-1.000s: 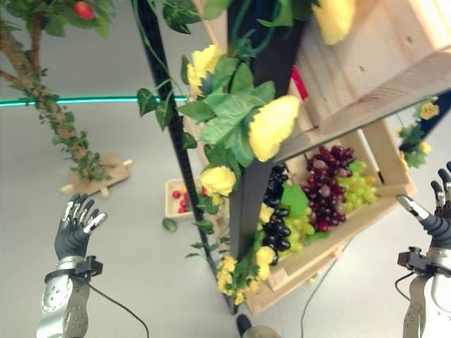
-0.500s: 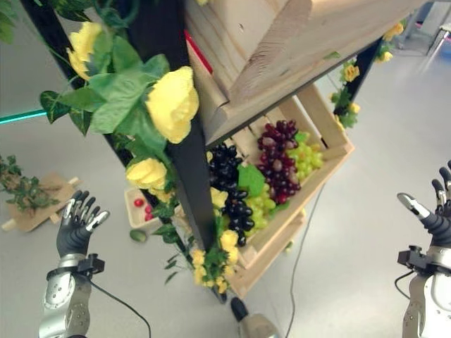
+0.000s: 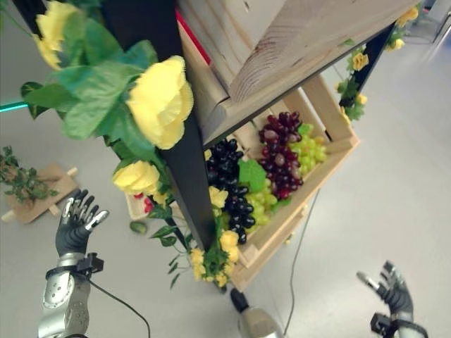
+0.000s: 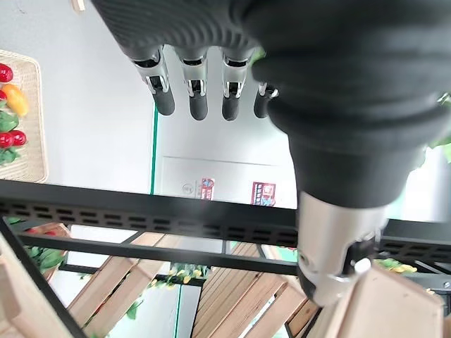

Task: Pick up the fruits from the basket on one side to the basket on the other side

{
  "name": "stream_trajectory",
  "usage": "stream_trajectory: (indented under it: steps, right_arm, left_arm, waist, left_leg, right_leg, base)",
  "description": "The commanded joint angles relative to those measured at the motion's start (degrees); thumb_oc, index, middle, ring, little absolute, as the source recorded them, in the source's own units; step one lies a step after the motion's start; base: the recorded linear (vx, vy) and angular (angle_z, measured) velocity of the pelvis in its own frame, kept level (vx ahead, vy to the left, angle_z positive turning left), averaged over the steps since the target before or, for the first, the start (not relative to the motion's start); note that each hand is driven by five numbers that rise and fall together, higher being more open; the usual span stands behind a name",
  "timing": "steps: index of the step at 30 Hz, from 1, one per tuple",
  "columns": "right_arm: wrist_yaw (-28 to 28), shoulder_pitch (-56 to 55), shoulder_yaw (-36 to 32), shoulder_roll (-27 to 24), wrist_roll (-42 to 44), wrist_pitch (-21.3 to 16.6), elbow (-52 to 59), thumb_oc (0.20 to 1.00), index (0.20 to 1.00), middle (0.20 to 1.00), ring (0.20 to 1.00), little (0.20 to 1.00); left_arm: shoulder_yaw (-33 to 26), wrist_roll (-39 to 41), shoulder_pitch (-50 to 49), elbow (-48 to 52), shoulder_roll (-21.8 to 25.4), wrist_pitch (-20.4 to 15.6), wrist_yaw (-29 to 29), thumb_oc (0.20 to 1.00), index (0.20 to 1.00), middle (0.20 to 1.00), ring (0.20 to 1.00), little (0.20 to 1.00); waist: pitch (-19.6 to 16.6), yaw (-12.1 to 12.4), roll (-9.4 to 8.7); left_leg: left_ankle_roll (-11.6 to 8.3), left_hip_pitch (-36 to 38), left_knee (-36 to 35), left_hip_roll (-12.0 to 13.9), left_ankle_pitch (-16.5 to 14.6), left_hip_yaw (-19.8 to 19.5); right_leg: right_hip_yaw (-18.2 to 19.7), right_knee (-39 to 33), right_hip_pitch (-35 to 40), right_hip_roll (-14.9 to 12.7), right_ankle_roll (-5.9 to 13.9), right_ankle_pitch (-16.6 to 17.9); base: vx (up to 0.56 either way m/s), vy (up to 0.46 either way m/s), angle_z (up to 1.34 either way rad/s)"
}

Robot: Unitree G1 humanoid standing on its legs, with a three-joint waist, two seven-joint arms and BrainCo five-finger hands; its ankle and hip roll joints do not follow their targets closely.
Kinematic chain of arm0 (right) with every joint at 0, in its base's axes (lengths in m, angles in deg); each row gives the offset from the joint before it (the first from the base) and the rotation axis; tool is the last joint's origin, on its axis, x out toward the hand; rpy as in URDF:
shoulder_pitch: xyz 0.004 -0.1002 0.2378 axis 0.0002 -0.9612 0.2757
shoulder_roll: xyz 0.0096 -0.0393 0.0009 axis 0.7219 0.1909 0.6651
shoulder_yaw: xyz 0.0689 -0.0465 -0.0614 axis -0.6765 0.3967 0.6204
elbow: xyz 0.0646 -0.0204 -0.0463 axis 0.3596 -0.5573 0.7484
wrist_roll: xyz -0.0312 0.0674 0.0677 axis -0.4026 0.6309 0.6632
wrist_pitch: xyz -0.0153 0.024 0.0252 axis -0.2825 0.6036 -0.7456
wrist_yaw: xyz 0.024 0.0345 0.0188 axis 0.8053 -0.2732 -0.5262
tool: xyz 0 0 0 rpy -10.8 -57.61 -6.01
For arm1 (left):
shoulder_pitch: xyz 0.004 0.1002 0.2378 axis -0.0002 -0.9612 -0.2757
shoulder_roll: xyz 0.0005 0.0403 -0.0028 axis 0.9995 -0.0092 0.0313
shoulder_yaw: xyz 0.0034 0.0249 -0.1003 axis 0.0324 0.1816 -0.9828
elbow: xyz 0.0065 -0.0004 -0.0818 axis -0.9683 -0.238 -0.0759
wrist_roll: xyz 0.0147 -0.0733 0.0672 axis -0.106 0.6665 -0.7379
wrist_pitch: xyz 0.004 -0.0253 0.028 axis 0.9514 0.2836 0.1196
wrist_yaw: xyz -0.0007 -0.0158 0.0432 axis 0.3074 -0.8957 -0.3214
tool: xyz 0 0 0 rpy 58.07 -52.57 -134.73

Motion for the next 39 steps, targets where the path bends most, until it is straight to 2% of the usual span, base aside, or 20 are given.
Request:
stream_trajectory:
  steps: [1, 8, 14, 19, 22, 23, 28, 39]
  right_arm:
    - [-1.92, 5.9, 4.79, -2.46, -4.02, 1.18, -11.2, 1.0, 1.0, 1.0, 1.0, 1.0]
    - [-0.07, 11.08, 7.33, -1.56, -6.39, 3.88, -26.62, 1.0, 1.0, 1.0, 1.0, 1.0]
    - [-1.42, 10.13, 9.01, 1.22, -5.34, 3.94, -24.74, 1.0, 1.0, 1.0, 1.0, 1.0]
    - [-1.81, 8.69, 13.21, 3.5, -7.46, 3.79, -21.19, 1.0, 1.0, 1.0, 1.0, 1.0]
    - [-1.83, 8.07, 14.42, 4.13, -8.5, 3.82, -20.64, 1.0, 1.0, 1.0, 1.0, 1.0]
    - [-1.92, 7.78, 16.49, 4.61, -10.73, 3.85, -20.72, 1.0, 1.0, 1.0, 1.0, 1.0]
    - [-0.62, 7.74, 21.37, 4.81, -17.19, 3.99, -19.2, 1.0, 1.0, 1.0, 1.0, 1.0]
    - [1.26, 7.88, 20.18, 6.35, -14.45, 4.15, -20.35, 1.0, 1.0, 1.0, 1.0, 1.0]
  left_arm:
    - [0.66, 0.05, 2.2, 0.01, 4.91, -1.82, 0.94, 1.0, 1.0, 1.0, 1.0, 1.0]
    - [3.78, 0.22, 3.39, -0.85, 4.39, -0.33, 1.22, 1.0, 1.0, 1.0, 1.0, 1.0]
    - [4.03, 0.19, 2.56, 0.1, 3.85, 0.44, 1.16, 1.0, 1.0, 1.0, 1.0, 1.0]
    - [4.36, 0.25, 1.6, 1.65, 3.56, 0.99, 1.38, 1.0, 1.0, 1.0, 1.0, 1.0]
    - [4.69, 0.28, 1.22, 2.28, 3.54, 1.23, 1.59, 1.0, 1.0, 1.0, 1.0, 1.0]
    - [4.95, 0.34, 0.53, 3.13, 3.5, 1.51, 1.86, 1.0, 1.0, 1.0, 1.0, 1.0]
    - [5.15, 0.4, -0.59, 3.98, 3.49, 2.07, 1.89, 1.0, 1.0, 1.0, 1.0, 1.0]
    - [4.68, -0.1, -0.58, 4.95, 3.65, 2.14, 0.36, 1.0, 1.0, 1.0, 1.0, 1.0]
  waist:
    - [-2.65, 1.95, -2.55]
    - [-3.63, 4.62, -1.92]
    - [-4.92, 6.18, -1.28]
    - [-4.92, 8.53, -1.51]
    - [-4.92, 9.04, -1.58]
    - [-5.05, 10.06, -1.63]
    - [-5.55, 11.92, -1.5]
    - [-6.31, 14.34, -1.64]
  left_leg:
    - [3.22, -4.21, 11.49, -0.67, -8.39, -5.2]
    - [3.06, -3.95, 10.66, -0.96, -7.57, -8.84]
    - [2.65, -3.41, 8.17, -1.27, -5.94, -14.15]
    - [2.33, -5.13, 8.84, -1.37, -5.17, -19.53]
    - [2.18, -6.1, 9.14, -1.46, -4.69, -22.0]
    - [2.02, -6.84, 9.22, -1.56, -4.21, -24.08]
    - [1.56, -8.37, 8.91, -2.11, -2.69, -28.92]
    - [0.94, -9.87, 8.37, -2.66, -1.04, -34.19]
  right_leg:
    - [-1.77, 6.22, 1.58, -3.27, 5.05, -8.04]
    - [-5.01, 5.56, 3.35, -4.0, 3.99, -8.65]
    - [-9.57, 5.13, 5.49, -4.54, 2.76, -10.14]
    - [-13.38, 5.63, 6.46, -5.2, 1.86, -11.36]
    - [-15.33, 5.18, 7.03, -5.45, 1.55, -11.61]
    - [-17.09, 4.62, 7.72, -5.68, 1.39, -11.84]
    - [-21.58, 3.28, 9.52, -6.18, 0.55, -12.26]
    - [-26.52, 2.77, 10.56, -6.36, -0.13, -12.72]
  base:
    - [0.01, -0.052, 0.16]
    - [0.03, -0.064, 0.36]
    - [0.03, -0.062, 0.48]
    - [-0.01, -0.077, 0.64]
    - [-0.03, -0.073, 0.79]
    - [-0.03, -0.074, 0.67]
    - [-0.03, -0.058, 0.62]
    - [-0.03, -0.025, 0.26]
